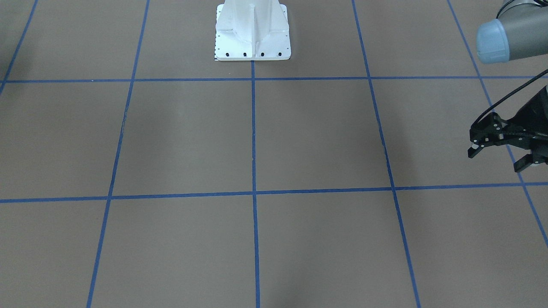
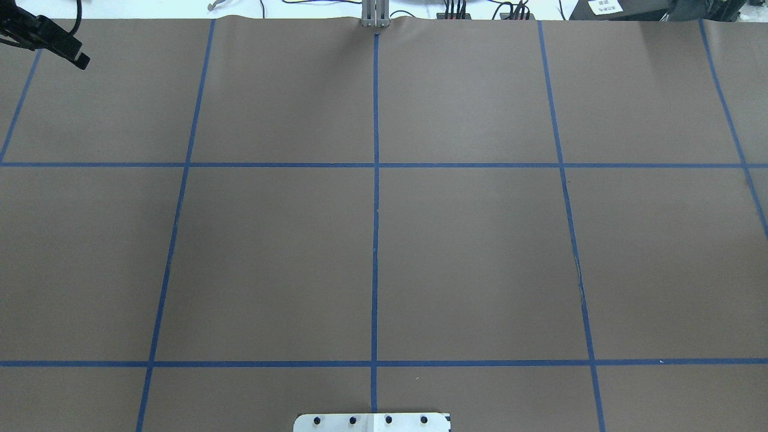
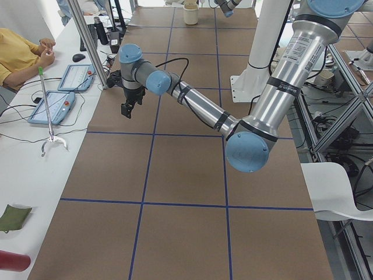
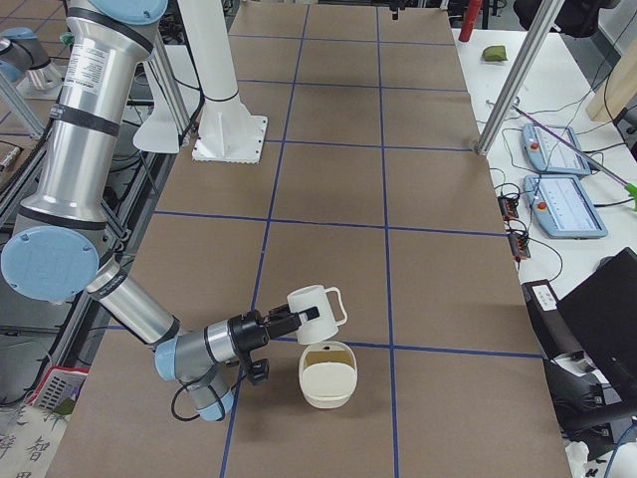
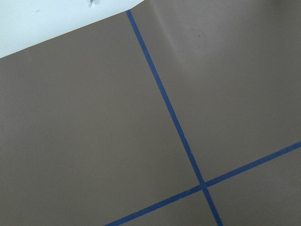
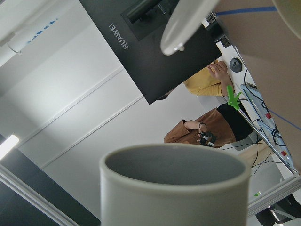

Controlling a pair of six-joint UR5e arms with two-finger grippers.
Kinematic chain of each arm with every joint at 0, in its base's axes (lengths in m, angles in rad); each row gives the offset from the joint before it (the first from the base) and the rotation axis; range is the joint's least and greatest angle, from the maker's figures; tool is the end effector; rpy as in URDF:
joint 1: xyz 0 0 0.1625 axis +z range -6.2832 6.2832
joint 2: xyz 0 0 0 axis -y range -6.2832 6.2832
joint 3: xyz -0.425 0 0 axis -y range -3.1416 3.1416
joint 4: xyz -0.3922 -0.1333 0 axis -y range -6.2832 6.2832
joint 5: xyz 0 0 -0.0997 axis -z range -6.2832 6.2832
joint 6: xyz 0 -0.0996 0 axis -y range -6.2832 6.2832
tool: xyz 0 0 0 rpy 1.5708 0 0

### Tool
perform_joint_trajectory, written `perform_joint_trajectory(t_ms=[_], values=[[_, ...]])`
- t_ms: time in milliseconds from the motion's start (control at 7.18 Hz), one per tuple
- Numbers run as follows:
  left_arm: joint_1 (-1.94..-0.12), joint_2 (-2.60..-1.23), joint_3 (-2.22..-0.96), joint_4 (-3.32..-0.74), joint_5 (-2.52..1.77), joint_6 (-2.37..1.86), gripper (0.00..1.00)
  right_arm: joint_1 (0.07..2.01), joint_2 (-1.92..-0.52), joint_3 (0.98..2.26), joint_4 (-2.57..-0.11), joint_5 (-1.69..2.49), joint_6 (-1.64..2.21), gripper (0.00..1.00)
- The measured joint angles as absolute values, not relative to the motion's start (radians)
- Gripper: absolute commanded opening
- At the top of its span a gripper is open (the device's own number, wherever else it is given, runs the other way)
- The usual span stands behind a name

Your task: Left arm hands cup to right arm to dump lemon

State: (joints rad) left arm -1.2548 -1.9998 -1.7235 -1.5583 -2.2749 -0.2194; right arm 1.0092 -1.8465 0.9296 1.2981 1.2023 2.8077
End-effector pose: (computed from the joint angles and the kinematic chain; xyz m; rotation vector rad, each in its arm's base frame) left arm 0.1302 -0.6196 0.3437 0.3454 0.8061 0.2906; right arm 0.0516 -0.2357 0.7556 0.0280 -2.4235 1.6604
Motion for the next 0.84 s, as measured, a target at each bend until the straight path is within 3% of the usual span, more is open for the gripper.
perform_joint_trajectory(t_ms=[836], values=[[-1.255, -1.997, -1.726, -1.559, -2.275, -0.218, 1.00, 1.011, -1.846, 0.930, 1.304, 1.160, 3.004, 0.00]])
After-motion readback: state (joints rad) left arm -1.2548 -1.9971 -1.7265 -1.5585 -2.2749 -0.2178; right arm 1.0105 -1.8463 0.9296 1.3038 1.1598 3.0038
